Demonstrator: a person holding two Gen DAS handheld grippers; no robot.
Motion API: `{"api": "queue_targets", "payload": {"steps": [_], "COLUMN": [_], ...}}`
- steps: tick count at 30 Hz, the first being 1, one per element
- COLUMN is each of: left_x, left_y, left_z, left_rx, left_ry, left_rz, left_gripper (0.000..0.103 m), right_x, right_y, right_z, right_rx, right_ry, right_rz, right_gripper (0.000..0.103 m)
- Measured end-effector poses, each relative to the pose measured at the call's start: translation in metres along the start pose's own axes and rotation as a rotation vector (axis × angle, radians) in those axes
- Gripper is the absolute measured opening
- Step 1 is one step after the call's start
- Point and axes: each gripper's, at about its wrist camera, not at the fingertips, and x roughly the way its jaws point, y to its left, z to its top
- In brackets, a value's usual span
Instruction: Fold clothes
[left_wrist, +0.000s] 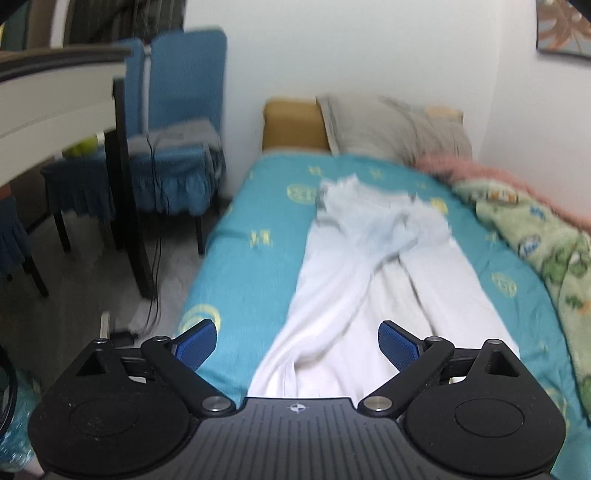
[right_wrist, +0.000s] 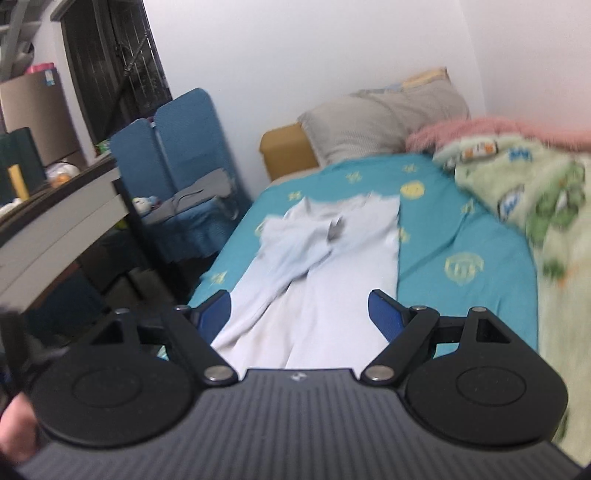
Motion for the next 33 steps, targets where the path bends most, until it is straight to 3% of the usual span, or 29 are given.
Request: {"api": "queue_targets", "payload": {"steps": [2, 5, 13, 17, 20, 21, 22, 25, 29, 33], "left_x": [-0.001, -0.002, 0.011, 0.022, 0.027, 0.027, 0.026, 0.018, -0.004, -0.038], "left_y": [0.003, 0.007, -0.009, -0.026, -0.034, -0.035, -0.034, -0.031, -0.029, -0.037], "left_z": [-0.001, -0.008, -0.04, -0.055, -0.064, -0.066, -0.067, -0.064, -0.051, -0.041], "left_rx": [0.011, 0.027, 0.078, 0.107, 0.159, 0.17, 0.172, 0.165, 0.165, 0.232], "left_ry": [0.055, 0.133, 0.308, 0.375, 0.405, 0.413, 0.414, 0.392, 0.309, 0.213], "left_rz": [0.001, 0.013, -0.033, -0.072, -0.037, -0.032, -0.031, -0.031, -0.027, -0.052], "left_gripper": [0.092, 0.08, 0.054, 0.052, 0.038, 0.028, 0.016, 0.002, 0.001, 0.001], "right_x": [0.001, 0.004, 0.029, 0.03, 0.029, 0.029, 0.029, 0.031, 0.032, 0.032], "right_y": [0.0, 0.0, -0.027, -0.041, -0.045, -0.046, -0.047, -0.049, -0.051, -0.053], "right_z": [-0.011, -0.019, -0.022, -0.024, -0.025, -0.024, -0.024, -0.024, -0.027, -0.029], "right_rx": [-0.001, -0.015, 0.148, 0.23, 0.259, 0.264, 0.27, 0.278, 0.293, 0.313], "right_ry": [0.023, 0.036, 0.094, 0.109, 0.107, 0.107, 0.106, 0.116, 0.133, 0.149], "right_rz": [0.004, 0.003, 0.024, 0.046, 0.058, 0.063, 0.069, 0.074, 0.083, 0.082], "right_gripper": [0.083, 0.083, 0.083, 0.083, 0.083, 0.083, 0.083, 0.083, 0.083, 0.083]}}
